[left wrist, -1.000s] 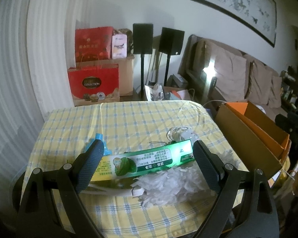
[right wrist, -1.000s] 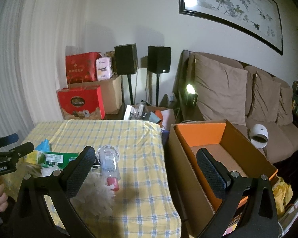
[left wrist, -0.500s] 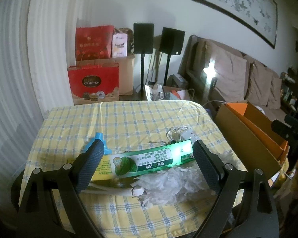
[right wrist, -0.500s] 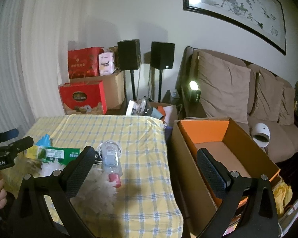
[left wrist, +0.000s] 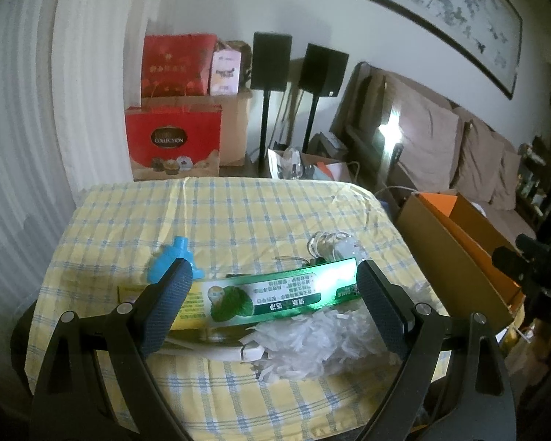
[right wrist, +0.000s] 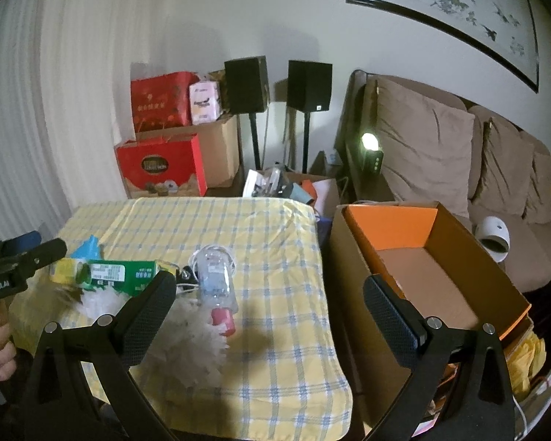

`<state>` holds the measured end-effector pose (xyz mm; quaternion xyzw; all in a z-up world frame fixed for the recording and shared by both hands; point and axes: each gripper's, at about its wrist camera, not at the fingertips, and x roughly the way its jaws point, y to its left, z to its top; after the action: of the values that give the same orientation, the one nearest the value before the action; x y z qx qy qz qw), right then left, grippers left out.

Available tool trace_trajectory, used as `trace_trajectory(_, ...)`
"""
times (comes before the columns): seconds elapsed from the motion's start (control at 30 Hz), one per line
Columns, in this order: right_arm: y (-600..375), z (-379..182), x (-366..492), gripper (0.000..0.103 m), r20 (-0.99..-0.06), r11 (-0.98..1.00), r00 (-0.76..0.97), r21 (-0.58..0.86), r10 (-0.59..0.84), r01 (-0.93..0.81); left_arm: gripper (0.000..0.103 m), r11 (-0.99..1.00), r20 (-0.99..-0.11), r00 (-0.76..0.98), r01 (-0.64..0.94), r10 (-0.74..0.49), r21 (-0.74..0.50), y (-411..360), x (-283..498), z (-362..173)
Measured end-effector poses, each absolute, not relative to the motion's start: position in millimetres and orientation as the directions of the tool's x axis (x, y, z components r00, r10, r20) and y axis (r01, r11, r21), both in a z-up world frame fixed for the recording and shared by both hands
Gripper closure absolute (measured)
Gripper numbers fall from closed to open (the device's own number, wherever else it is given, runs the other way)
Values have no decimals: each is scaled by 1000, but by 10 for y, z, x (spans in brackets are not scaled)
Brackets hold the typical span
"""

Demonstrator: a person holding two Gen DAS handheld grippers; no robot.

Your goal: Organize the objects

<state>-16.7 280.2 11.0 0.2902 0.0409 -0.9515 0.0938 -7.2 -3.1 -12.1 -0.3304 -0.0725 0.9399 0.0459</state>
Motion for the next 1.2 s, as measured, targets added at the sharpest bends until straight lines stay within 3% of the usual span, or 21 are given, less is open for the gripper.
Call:
trace_trajectory(0.9, 2921, 18, -279, 0, -598, -985, -793, -34, -118, 172, 13, -982, -677, -730, 43, 95, -184, -192, -250, -376)
trace_trajectory(1.2, 2536, -340, -351, 0, -678, -952, -704, -23, -210, 306, 13, -976, -720, -664, -78, 203, -203, 25, -266, -584)
